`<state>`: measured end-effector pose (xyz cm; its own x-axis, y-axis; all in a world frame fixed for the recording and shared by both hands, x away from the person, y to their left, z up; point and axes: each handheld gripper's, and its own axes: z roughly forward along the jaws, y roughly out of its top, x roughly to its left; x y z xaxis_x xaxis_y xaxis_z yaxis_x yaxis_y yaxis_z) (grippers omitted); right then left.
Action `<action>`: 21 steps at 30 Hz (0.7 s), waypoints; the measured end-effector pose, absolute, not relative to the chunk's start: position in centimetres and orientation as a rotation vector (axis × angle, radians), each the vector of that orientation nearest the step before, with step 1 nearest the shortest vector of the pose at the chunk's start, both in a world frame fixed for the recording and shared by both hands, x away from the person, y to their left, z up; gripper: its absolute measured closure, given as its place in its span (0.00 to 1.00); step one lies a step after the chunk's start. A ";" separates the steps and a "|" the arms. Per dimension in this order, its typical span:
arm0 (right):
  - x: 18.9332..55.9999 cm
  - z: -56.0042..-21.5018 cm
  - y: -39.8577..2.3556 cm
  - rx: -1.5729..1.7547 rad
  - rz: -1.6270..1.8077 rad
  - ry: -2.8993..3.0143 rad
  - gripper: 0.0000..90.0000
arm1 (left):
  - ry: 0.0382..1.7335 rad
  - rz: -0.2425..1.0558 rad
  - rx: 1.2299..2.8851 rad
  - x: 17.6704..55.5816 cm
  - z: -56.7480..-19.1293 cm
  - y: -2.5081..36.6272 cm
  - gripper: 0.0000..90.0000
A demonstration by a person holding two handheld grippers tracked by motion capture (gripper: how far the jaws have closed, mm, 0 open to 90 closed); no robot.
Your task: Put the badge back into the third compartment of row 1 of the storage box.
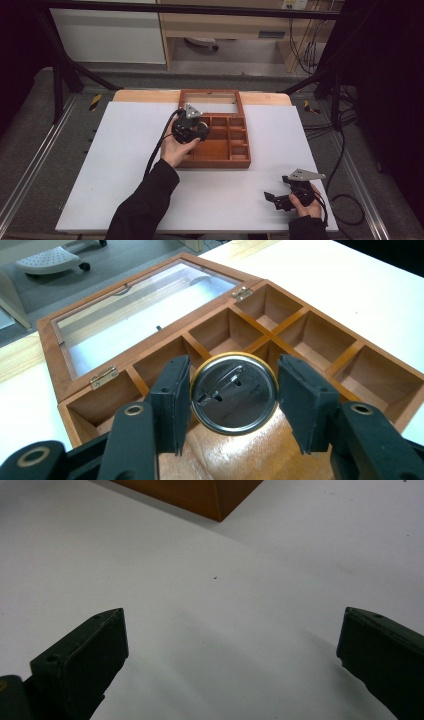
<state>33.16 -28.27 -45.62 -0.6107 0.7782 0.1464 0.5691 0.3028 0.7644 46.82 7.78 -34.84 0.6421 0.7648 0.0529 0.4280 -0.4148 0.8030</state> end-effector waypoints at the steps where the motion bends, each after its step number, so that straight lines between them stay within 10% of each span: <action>1: 33.2 -45.6 -28.3 1.230 1.201 2.320 0.01 | 0.930 0.534 2.057 47.0 -34.8 7.7 0.53; 21: 33.1 -45.6 -28.4 1.222 1.214 2.314 0.01 | 0.986 0.551 2.061 50.2 -35.5 6.1 0.53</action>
